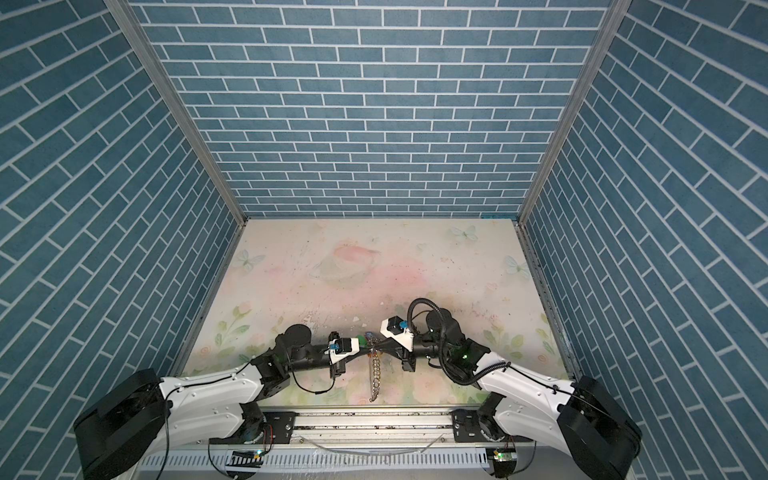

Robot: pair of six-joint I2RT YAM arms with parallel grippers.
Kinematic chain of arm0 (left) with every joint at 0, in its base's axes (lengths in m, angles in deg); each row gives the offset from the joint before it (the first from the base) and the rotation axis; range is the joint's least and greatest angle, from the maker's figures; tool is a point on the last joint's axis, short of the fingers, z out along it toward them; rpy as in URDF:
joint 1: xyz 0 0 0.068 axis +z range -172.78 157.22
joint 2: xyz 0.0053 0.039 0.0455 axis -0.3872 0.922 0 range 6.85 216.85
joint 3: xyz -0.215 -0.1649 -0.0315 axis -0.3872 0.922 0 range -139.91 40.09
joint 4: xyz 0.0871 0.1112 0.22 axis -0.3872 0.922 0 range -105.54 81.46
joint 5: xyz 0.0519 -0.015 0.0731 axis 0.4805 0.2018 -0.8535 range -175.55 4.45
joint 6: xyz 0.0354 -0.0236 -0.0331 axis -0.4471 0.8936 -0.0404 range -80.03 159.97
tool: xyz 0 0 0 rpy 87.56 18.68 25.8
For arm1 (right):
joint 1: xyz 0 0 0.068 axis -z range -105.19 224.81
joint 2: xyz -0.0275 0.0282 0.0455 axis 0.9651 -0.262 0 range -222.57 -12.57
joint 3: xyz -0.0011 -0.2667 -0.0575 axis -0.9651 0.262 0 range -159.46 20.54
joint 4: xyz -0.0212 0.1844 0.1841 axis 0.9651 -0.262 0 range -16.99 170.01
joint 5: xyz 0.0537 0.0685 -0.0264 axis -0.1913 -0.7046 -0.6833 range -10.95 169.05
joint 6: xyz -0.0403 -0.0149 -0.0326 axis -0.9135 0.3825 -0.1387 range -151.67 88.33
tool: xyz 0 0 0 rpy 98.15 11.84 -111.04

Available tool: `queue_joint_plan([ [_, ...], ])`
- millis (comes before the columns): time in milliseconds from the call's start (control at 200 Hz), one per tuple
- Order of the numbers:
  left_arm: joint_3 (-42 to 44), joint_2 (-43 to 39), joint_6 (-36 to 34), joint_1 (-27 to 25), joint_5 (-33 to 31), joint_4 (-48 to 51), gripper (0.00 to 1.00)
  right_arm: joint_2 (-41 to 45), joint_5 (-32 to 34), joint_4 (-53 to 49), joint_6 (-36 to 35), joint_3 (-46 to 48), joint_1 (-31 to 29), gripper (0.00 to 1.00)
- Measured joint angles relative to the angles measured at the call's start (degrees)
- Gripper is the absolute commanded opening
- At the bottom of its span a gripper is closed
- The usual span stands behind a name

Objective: Put the keys on the keyring

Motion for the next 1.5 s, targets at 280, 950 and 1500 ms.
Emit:
queue_joint_plan([
  [280, 0.2, -0.3, -1.3, -0.9, -4.7, -0.8, 0.00, -3.4, 2.2, 1.9, -0.4, 0.0, -0.1, 0.00],
  [950, 0.2, -0.3, -1.0, -1.0, -4.7, -0.5, 0.00, -1.3, 3.5, 2.2, -1.6, 0.6, -0.3, 0.00],
  [1500, -0.5, -0.3, -0.7, -1.0, -3.0, 1.0, 0.00, -1.9, 3.3, 2.3, -1.6, 0.6, -1.1, 0.00],
])
